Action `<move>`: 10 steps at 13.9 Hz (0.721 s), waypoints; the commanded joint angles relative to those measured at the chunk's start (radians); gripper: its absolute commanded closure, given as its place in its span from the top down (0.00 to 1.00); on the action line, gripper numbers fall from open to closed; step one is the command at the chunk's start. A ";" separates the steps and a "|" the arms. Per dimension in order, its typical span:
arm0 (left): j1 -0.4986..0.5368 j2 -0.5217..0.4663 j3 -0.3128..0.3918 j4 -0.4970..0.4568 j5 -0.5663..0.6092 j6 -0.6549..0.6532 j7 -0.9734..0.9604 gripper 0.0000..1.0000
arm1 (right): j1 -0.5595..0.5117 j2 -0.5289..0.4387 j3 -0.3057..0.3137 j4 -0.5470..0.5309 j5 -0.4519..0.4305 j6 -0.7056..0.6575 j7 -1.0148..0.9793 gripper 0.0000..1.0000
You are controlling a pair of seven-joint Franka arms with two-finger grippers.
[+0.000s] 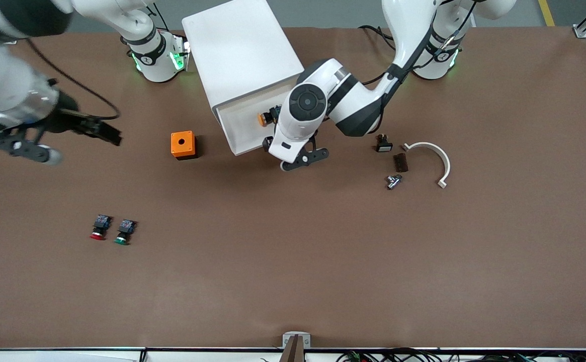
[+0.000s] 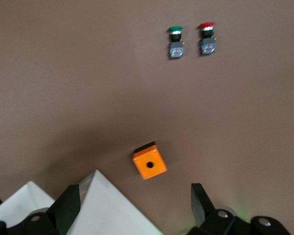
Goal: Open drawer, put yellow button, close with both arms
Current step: 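Push the drawer closed with the left gripper while the right gripper withdraws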
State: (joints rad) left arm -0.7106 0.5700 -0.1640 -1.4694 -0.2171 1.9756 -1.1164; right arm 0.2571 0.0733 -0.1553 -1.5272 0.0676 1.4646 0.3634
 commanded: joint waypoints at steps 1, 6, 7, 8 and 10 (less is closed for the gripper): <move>-0.050 0.001 0.001 -0.003 -0.021 0.008 -0.068 1.00 | -0.152 0.008 0.028 0.039 -0.008 -0.023 -0.217 1.00; -0.133 0.005 0.001 -0.014 -0.025 -0.001 -0.198 1.00 | -0.225 0.016 0.028 0.050 -0.032 -0.023 -0.262 1.00; -0.145 0.005 0.000 -0.016 -0.025 -0.001 -0.229 1.00 | -0.225 0.019 0.028 0.050 -0.058 -0.023 -0.274 1.00; -0.150 0.005 -0.002 -0.020 -0.025 -0.001 -0.247 1.00 | -0.226 0.025 0.030 0.050 -0.077 -0.021 -0.317 1.00; -0.151 0.005 -0.025 -0.023 -0.030 -0.001 -0.275 1.00 | -0.228 0.033 0.028 0.051 -0.078 -0.018 -0.389 1.00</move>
State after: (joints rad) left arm -0.8570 0.5801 -0.1706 -1.4803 -0.2200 1.9749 -1.3549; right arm 0.0487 0.0863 -0.1439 -1.5039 0.0093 1.4603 0.0364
